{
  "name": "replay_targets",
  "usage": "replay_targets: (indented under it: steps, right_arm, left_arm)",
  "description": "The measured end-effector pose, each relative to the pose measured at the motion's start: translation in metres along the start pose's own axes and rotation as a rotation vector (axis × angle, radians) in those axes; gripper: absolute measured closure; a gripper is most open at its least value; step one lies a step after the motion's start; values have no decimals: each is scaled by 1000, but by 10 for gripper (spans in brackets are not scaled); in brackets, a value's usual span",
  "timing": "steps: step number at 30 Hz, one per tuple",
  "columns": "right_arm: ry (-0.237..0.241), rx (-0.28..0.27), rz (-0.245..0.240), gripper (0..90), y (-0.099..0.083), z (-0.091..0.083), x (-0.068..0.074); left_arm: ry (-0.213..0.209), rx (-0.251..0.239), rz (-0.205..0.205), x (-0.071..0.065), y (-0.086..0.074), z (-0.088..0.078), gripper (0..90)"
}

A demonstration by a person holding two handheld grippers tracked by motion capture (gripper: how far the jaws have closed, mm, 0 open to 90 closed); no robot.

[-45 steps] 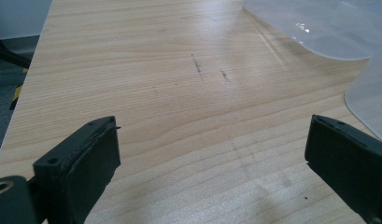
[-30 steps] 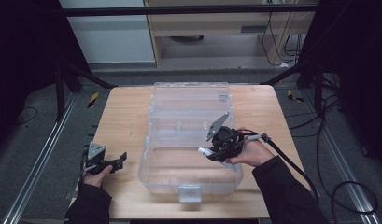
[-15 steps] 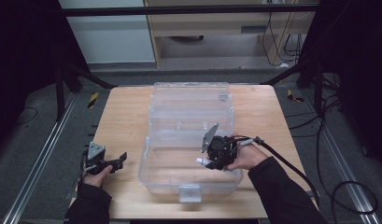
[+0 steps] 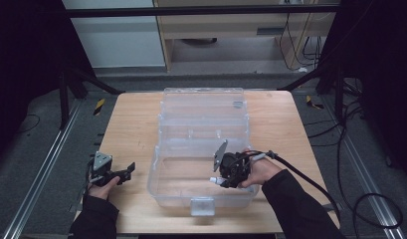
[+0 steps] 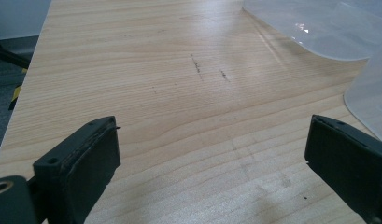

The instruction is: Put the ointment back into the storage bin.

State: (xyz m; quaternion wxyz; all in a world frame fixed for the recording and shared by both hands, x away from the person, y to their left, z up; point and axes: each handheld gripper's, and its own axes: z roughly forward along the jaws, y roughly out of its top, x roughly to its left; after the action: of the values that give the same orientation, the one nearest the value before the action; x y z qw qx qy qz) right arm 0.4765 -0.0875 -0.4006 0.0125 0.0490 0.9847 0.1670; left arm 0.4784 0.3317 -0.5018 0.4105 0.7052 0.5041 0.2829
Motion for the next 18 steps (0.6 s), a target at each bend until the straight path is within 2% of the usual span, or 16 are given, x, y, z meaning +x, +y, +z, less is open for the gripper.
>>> replay_targets:
  steps: [18]
  right_arm:
    - [23, 71, -48, 698, 3, 25, 1]
  left_arm:
    - [0, -1, -2, 0, 0, 0, 27]
